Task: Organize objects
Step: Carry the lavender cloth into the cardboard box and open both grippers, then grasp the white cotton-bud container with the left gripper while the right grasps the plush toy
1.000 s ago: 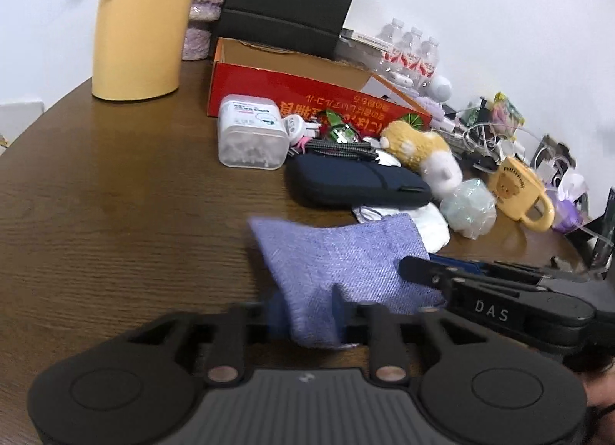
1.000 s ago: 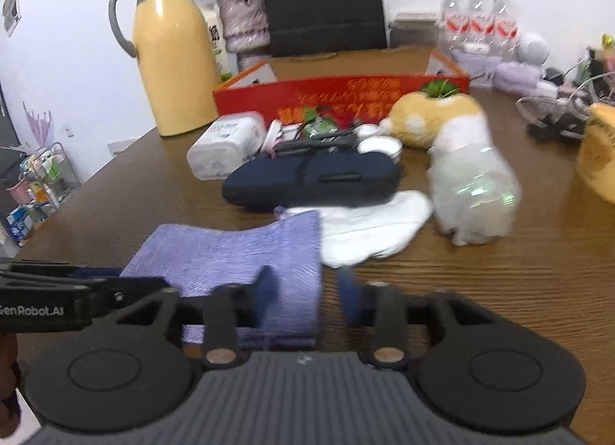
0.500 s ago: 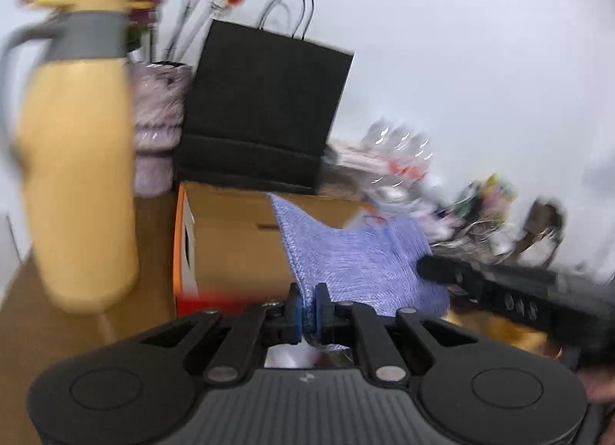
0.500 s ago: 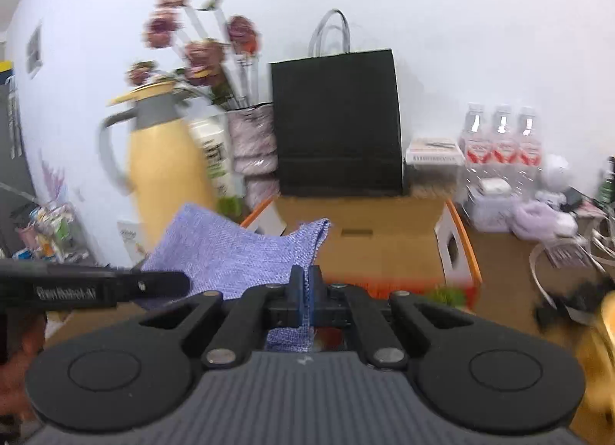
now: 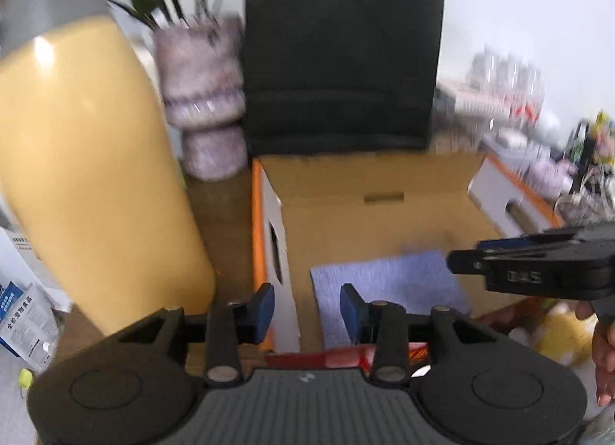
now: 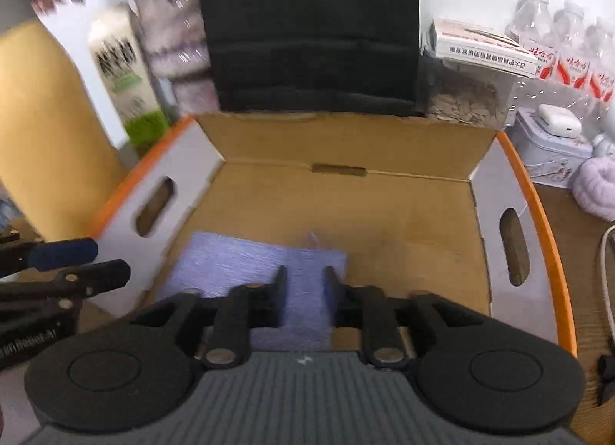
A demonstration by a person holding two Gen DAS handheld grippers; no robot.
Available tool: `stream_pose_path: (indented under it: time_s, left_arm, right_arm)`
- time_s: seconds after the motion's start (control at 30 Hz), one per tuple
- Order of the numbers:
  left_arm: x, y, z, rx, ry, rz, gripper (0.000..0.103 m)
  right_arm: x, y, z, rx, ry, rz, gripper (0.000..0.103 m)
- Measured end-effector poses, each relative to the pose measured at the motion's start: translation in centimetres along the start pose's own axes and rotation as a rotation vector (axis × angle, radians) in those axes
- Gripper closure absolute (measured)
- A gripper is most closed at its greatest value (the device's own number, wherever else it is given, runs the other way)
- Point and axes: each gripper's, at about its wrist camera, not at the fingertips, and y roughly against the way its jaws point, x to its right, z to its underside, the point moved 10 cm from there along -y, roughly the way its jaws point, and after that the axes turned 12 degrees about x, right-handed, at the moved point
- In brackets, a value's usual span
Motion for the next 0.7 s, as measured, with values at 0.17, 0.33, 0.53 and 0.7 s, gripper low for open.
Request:
stream_pose_path:
  time_s: [0.17, 0.33, 0.53, 0.7]
  left_arm:
    - [0.3, 7.2, -3.3, 0.152, 0.021, -0.032, 0.048]
    - [4.3, 16.6, 1.8, 0.25, 0.028, 0.072, 0.017]
    - [7.1, 26.2, 13.5, 0.223, 0.087, 0.065, 0.017]
    - [6.3, 29.5, 18.9, 0.073, 0.153, 0.059, 0.017]
  right_arm:
    - [0.0, 7.7, -3.1, 0.152, -0.025, -0.039, 0.055]
    - [-0.3, 17.9, -0.9, 0.306, 0.031, -0.047, 0.025]
    - [-1.3, 29.8, 11.6, 0.398, 0.009, -0.033, 0.002]
    - [-0.9, 36.1, 20.8, 0.305, -0.102, 0.004, 0.0]
